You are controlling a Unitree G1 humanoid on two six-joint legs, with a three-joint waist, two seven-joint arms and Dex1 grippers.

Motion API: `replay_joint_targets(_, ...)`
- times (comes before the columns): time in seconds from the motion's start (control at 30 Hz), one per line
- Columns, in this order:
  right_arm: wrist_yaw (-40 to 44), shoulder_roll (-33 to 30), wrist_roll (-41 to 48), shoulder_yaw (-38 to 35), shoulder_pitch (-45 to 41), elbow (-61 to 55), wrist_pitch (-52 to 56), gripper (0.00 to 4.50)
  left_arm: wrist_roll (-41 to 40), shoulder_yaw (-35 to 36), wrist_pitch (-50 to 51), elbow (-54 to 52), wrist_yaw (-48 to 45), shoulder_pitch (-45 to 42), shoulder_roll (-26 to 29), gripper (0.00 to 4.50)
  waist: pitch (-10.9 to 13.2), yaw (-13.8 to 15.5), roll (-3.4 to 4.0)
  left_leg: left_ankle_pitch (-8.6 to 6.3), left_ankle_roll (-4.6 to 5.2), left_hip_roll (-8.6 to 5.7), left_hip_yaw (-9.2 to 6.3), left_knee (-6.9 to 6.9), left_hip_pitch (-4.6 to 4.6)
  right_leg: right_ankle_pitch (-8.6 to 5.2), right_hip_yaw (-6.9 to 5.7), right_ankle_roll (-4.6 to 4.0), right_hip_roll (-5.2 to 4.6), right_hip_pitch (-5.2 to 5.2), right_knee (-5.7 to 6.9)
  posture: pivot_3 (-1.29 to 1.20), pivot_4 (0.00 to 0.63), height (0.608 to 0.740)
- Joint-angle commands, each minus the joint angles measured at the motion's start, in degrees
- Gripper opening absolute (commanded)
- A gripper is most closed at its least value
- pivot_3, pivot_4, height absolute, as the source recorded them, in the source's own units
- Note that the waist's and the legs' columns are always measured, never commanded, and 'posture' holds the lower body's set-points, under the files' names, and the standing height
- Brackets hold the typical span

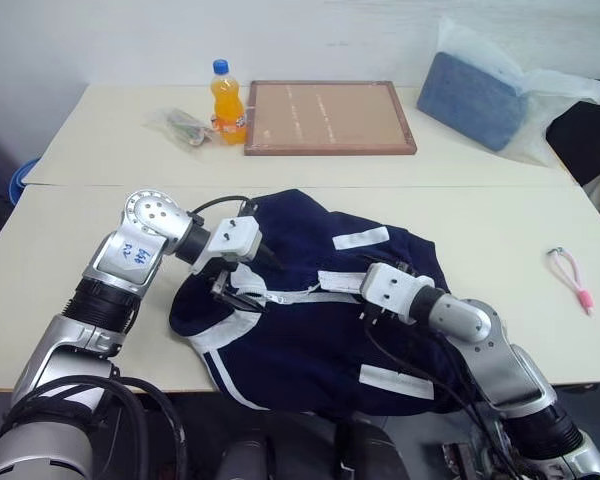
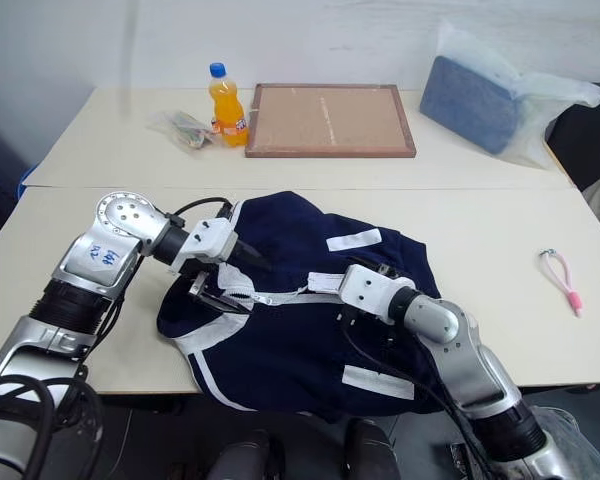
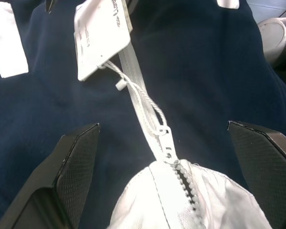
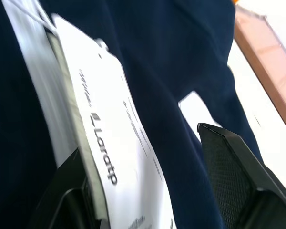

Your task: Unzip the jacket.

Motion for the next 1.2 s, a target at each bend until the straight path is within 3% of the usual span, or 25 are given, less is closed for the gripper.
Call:
replay_joint_targets(0.03, -1.28, 0.44, -1.84, 0.36, -0.72, 0.87, -2.12, 1.92, 0.5, 0.11, -1.13, 0.48, -0.66, -0.75, -0.32, 4.5, 0.0, -0.1, 0.0, 0.0, 0.0, 0.0, 0.0, 0.0, 0.0, 0.0, 0.0, 0.0, 0.0, 0.0, 0.0, 0.0, 0.15, 0.74)
replay_joint_targets(0.2, -1.38, 2.9, 1.04, -1.56, 0.93, -1.9, -1.04, 0.08, 2.55, -0.41, -3.07, 3.26, 1.71, 0.52, -1.89, 4.5, 0.0, -0.41, 0.0, 0.0, 0.0, 0.0, -0.02, 0.0, -0.01, 0.0, -0.02, 0.0, 0.0, 0.01, 0.0, 0.0, 0.15, 0.74)
replay_joint_targets(0.67, -7.75, 8.88, 8.18, -15.76, 10.38, -14.84, 10.46, 0.03, 11.16, -3.25, -15.7, 22.32, 8.08, 2.08, -4.95, 4.5, -0.15, -0.72, -0.01, 0.0, 0.0, 0.0, -0.08, -0.01, 0.16, 0.0, -0.04, 0.0, -0.02, 0.19, 0.01, 0.0, 0.15, 0.74)
replay_joint_targets(0.93, -15.29, 14.97, 18.36, -35.71, 12.38, -18.82, 21.32, 0.03, 11.28, -3.26, -18.86, 26.48, 8.18, 1.13, -5.69, 4.5, -0.43, -0.69, 0.18, 0.05, 0.04, -0.03, -0.05, -0.02, 0.34, 0.0, 0.04, -0.01, -0.07, 0.29, 0.13, 0.0, 0.15, 0.74)
replay_joint_targets(1.07, -16.32, 11.11, 22.86, -49.66, 12.29, -13.56, 23.03, 0.03, 11.22, -3.23, -19.67, 27.17, 8.2, 0.97, -6.04, 4.5, -0.5, -0.64, 0.28, 0.05, 0.06, -0.07, -0.05, -0.06, 0.34, 0.0, 0.05, -0.01, -0.1, 0.29, 0.12, 0.0, 0.15, 0.74)
replay_joint_targets(1.2, -16.2, 7.36, 26.39, -57.19, 11.93, -7.53, 22.71, 0.03, 11.12, -3.19, -20.04, 27.4, 8.03, 0.87, -6.15, 4.5, -0.52, -0.67, 0.32, 0.06, 0.09, -0.08, -0.03, -0.2, 0.53, 0.0, 0.18, -0.01, -0.11, 0.34, 0.12, 0.0, 0.15, 0.74)
